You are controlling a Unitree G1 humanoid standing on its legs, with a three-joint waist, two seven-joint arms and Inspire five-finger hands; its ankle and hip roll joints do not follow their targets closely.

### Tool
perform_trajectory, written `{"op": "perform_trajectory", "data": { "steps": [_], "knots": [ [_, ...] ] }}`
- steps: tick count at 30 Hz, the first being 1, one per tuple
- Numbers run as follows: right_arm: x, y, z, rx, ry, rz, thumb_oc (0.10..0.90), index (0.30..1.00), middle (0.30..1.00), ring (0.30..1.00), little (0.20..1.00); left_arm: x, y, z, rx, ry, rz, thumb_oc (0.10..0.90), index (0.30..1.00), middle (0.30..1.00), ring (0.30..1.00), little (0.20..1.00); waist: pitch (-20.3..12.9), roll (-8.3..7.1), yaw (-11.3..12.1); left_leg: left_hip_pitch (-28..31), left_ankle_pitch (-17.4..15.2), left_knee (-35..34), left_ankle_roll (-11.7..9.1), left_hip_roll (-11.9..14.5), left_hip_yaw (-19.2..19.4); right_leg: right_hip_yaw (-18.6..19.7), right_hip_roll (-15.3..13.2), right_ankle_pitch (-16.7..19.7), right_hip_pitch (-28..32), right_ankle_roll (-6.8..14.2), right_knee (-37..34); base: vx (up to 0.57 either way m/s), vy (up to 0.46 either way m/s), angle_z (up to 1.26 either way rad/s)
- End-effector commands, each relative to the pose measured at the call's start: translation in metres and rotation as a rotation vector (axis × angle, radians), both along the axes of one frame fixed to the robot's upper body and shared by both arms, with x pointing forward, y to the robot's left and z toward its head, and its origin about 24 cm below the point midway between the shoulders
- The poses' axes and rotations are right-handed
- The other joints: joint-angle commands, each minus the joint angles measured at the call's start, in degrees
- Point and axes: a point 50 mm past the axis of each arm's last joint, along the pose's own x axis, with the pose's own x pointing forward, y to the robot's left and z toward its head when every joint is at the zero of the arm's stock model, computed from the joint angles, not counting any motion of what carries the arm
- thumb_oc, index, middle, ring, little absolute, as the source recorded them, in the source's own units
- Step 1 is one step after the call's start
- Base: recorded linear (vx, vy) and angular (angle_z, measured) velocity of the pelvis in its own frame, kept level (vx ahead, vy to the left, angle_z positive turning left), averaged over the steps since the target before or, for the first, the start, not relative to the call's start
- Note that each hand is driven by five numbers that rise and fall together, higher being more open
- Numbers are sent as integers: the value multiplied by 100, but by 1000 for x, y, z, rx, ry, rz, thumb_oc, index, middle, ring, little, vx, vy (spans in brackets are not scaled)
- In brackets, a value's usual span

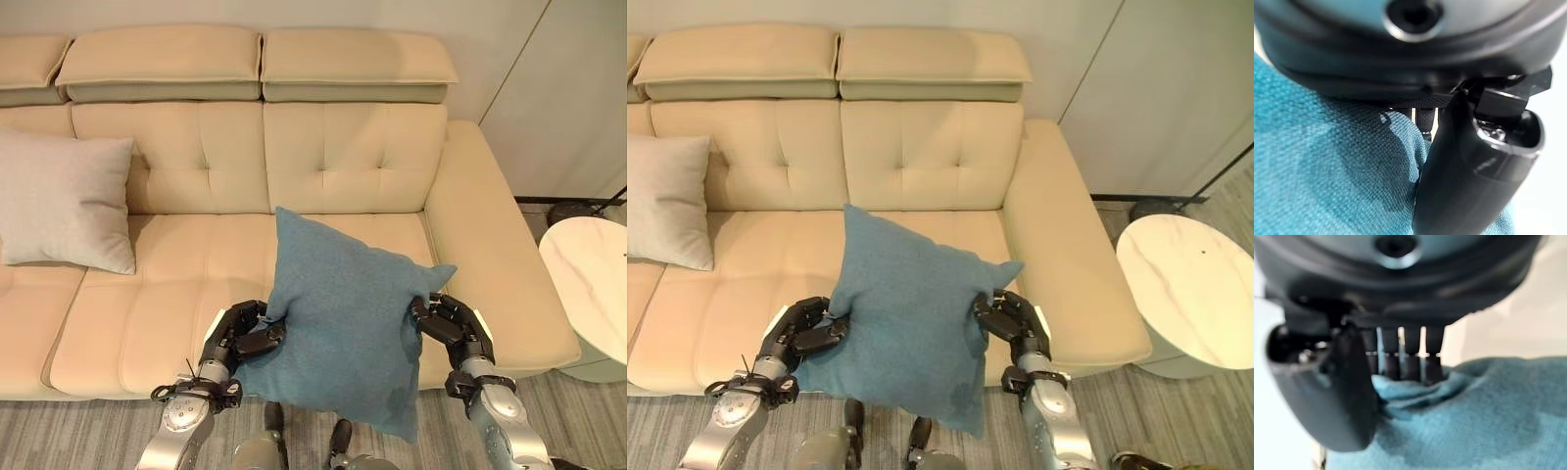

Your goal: Pick up all the scattered cushions and arrange them neatly on the sofa.

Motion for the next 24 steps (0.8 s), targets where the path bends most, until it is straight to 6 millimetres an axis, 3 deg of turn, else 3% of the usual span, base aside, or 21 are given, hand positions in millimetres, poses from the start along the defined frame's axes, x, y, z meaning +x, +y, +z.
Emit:
{"op": "perform_trajectory", "data": {
  "steps": [1,4,7,9,13,16,20,24],
  "knots": [
    [29,31,76,67,-419,125,400,300,300,300,300,18,-14,63,-37,-341,-93,400,300,300,300,300,-792,-114,58,422,-202,-192,252,-316,-175,144,-239,-769,459,826,471,218,171,-23],
    [30,37,75,74,-414,145,400,300,300,300,300,16,-8,65,-21,-342,-82,400,300,300,300,300,-828,-108,114,789,-344,-384,418,-395,-167,166,-467,-830,326,998,1225,194,216,-32],
    [31,41,77,77,-422,158,400,300,300,300,300,18,-4,68,7,-354,-74,400,300,300,300,300,-729,-88,66,968,-429,-418,564,-443,-178,275,-731,-545,-85,1248,2269,86,159,-4],
    [30,41,76,82,-423,155,400,300,300,300,300,20,-2,69,24,-360,-73,400,300,300,300,300,-718,-51,9,1061,-484,-463,603,-444,-281,475,-731,-537,-299,1239,2553,70,66,15],
    [29,38,77,62,-426,142,400,300,300,300,300,22,-4,72,25,-379,-74,400,300,300,300,300,-748,50,-105,1204,-460,-693,558,-449,-500,772,-637,-533,-603,1113,1985,104,6,41],
    [28,34,76,43,-421,126,400,300,300,300,300,24,-7,74,23,-391,-78,400,300,300,300,300,-717,8,-190,1287,-484,-752,517,-539,-660,1023,-543,-414,-606,1094,1157,113,-35,42],
    [28,31,78,9,-434,92,400,300,300,300,300,26,-7,76,19,-413,-48,400,300,300,300,300,-833,2,-210,1396,-476,-916,466,-556,-669,953,-517,-269,-378,1132,789,133,-53,21],
    [33,28,95,-105,-507,33,400,300,300,300,300,29,-8,83,54,-468,10,400,300,300,300,300,-1040,70,-212,1562,-447,-1161,369,-497,-746,819,-419,-283,-34,1056,339,187,-69,-5]
  ]
}}
